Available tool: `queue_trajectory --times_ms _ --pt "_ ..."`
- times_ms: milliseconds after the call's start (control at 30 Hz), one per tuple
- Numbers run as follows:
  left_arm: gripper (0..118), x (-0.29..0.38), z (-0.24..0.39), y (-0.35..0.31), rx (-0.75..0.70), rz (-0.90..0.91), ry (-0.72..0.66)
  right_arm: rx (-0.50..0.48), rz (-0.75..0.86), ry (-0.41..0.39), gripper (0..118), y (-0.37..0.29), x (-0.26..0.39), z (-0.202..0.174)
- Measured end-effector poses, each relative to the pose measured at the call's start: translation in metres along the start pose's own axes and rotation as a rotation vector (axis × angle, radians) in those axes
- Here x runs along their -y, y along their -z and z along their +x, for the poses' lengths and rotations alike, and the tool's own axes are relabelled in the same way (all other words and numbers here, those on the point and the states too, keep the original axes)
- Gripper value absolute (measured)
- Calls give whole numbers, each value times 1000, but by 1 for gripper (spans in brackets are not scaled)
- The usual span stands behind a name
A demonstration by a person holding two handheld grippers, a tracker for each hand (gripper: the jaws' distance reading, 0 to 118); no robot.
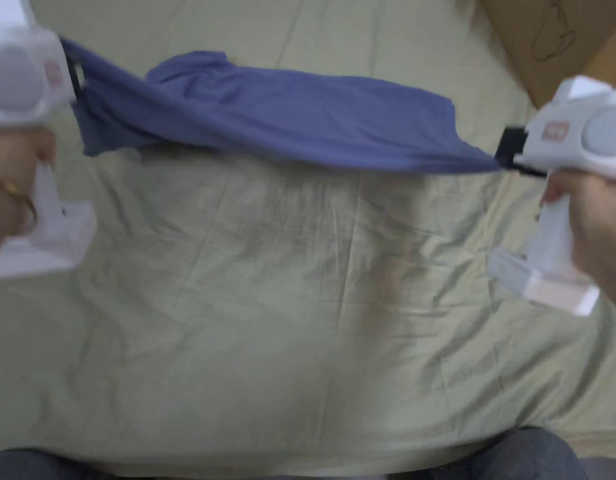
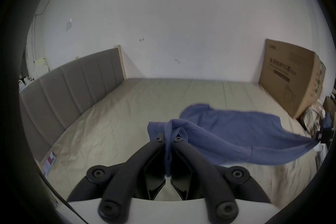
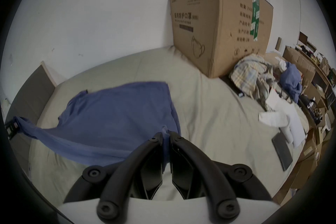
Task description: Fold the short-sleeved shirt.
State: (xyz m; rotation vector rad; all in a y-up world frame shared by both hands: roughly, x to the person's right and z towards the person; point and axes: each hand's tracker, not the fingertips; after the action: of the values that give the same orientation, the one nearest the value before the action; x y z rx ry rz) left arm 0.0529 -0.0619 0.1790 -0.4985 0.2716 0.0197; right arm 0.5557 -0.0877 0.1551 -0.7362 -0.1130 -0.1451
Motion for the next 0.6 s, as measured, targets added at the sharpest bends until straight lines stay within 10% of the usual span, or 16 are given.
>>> queue_trajectory --times_ms 600 --pt "0 190 -41 -158 54 -281 13 -27 -113 -213 4 -87 172 52"
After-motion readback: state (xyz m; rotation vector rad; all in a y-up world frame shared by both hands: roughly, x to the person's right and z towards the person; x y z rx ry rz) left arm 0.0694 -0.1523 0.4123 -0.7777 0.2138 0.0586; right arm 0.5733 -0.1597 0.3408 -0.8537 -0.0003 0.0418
